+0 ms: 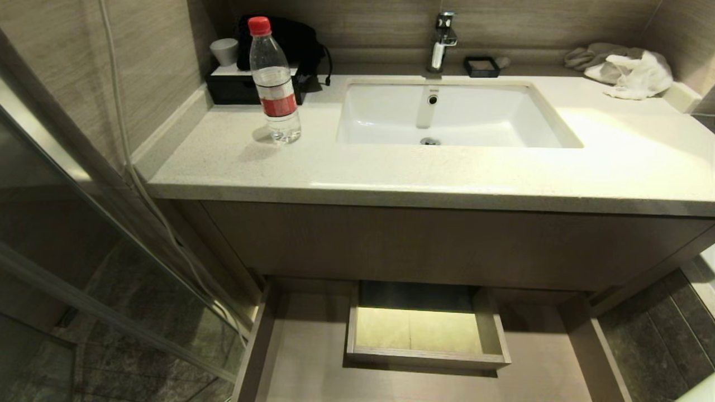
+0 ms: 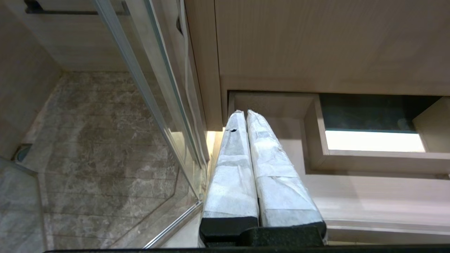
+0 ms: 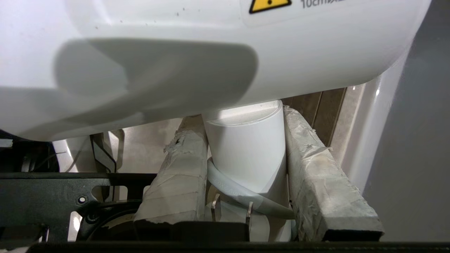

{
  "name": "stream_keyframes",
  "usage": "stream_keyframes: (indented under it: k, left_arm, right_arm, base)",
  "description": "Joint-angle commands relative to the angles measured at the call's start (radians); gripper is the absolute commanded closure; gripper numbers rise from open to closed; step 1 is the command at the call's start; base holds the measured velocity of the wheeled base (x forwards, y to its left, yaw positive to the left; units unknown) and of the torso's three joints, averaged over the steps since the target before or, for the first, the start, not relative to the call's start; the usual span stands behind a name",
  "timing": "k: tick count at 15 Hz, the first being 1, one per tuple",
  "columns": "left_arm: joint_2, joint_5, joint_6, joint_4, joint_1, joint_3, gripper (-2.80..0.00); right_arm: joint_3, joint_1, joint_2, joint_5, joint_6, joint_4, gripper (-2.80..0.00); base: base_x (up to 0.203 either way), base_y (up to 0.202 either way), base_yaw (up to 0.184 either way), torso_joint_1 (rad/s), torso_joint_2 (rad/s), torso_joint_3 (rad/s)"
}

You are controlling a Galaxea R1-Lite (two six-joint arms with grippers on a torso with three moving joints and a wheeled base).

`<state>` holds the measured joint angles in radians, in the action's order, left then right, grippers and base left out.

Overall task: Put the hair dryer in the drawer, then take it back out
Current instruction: Put it into the drawer

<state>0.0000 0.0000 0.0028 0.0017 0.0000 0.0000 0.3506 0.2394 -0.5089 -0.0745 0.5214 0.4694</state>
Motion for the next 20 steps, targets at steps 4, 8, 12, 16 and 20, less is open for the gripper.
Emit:
stream_keyframes:
  k: [4, 8, 12, 16, 20]
  left_arm:
    - [0.0, 0.0, 0.0, 0.0, 0.0, 0.0, 0.0]
    - [0.0, 0.0, 0.0, 0.0, 0.0, 0.0, 0.0]
    - [0.0, 0.0, 0.0, 0.0, 0.0, 0.0, 0.0]
    - [0.0, 0.0, 0.0, 0.0, 0.0, 0.0, 0.0]
    - [0.0, 0.0, 0.0, 0.0, 0.0, 0.0, 0.0]
  right_arm:
    - [-0.004, 0.0, 0.0, -0.001, 0.003, 0.005, 0.0]
    - [-0.004, 0.0, 0.0, -0.001, 0.003, 0.005, 0.0]
    - [-0.005, 0.0, 0.0, -0.001, 0.003, 0.005, 0.0]
    - [-0.002, 0.001, 0.0, -0.001, 0.003, 0.004, 0.0]
    - [0.004, 0.0, 0.0, -0.001, 0.003, 0.0, 0.0]
  base:
    - [0.0, 0.0, 0.0, -0.189, 0.54, 0.344]
    - [0.0, 0.0, 0.0, -0.163, 0.52, 0.345]
    - [0.0, 0.0, 0.0, -0.129, 0.49, 0.352]
    - [0.0, 0.0, 0.0, -0.094, 0.47, 0.37]
    - [0.0, 0.0, 0.0, -0.046, 0.43, 0.38]
